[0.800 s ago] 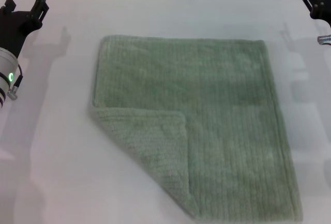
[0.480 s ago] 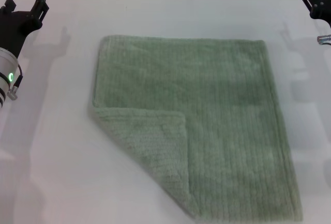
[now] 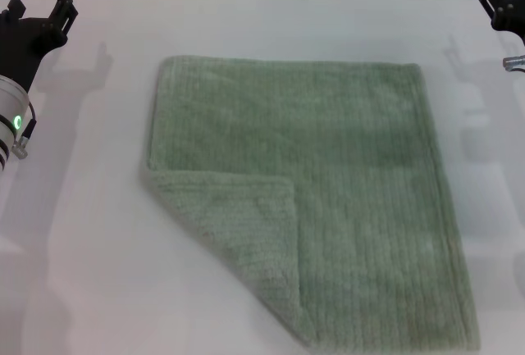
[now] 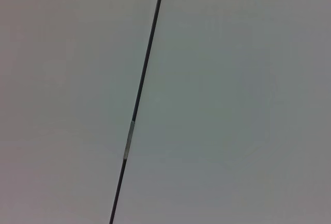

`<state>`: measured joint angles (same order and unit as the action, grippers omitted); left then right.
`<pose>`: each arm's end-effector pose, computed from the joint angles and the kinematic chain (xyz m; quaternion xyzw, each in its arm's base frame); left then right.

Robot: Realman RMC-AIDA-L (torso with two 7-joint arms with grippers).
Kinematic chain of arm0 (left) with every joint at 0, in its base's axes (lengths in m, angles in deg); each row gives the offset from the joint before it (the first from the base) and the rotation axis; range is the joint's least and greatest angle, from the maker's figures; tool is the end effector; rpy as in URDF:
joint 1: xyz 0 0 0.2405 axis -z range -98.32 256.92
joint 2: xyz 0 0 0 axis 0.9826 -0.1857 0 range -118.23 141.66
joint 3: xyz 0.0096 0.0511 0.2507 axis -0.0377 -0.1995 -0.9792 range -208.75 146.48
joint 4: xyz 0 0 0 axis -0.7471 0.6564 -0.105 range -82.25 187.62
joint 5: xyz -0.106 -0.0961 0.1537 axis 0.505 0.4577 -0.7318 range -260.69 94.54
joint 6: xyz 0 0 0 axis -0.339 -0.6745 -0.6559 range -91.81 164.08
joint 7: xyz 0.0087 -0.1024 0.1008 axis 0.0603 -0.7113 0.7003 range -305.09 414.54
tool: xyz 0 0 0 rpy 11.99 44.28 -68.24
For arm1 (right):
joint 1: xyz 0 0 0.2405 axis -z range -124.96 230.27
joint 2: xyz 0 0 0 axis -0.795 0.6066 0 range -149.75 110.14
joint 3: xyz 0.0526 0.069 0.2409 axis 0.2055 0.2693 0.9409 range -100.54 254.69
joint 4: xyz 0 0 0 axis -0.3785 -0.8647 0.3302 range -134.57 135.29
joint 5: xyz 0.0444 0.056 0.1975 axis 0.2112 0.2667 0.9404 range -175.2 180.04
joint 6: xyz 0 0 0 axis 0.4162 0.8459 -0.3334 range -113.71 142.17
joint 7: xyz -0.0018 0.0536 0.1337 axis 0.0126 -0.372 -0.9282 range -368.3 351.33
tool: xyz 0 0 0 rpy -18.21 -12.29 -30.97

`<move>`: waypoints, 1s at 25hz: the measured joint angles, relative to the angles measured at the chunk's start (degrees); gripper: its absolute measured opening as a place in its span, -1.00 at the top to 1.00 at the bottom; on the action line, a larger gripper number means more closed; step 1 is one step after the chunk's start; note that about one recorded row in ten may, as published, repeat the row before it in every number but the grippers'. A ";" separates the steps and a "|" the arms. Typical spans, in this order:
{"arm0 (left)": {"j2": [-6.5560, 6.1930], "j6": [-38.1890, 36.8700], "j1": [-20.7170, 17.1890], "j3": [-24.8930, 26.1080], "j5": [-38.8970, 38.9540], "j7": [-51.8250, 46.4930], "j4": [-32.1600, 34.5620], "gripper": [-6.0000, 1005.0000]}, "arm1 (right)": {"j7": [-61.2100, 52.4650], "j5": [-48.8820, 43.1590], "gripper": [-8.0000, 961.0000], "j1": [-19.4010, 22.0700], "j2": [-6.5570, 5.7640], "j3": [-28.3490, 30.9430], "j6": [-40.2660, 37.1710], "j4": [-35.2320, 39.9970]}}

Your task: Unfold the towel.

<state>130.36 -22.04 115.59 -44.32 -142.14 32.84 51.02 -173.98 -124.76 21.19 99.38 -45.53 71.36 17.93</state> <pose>-0.3280 0.3831 0.0056 -0.6372 -0.3410 -0.3266 0.6091 0.2815 0.3879 -0.0104 -0.6858 0.1572 0.2358 0.6703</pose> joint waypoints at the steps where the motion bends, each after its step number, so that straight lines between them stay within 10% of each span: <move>1: 0.00 0.00 0.00 0.00 0.00 0.00 0.00 -0.54 | 0.00 0.00 -0.69 0.00 0.00 0.00 -0.03 0.01; 14: 0.00 -0.50 -0.07 0.00 0.27 0.00 0.00 -0.54 | -0.23 0.01 0.06 -0.11 0.08 0.07 -4.87 1.30; 25: -0.06 -0.69 -0.11 0.00 0.35 0.00 0.59 -0.54 | 13.98 0.02 0.77 0.29 -0.38 10.50 -35.00 20.15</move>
<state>130.30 -22.74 115.49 -44.31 -141.79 32.84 51.60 -160.00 -124.73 21.48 98.99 -35.03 36.36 38.08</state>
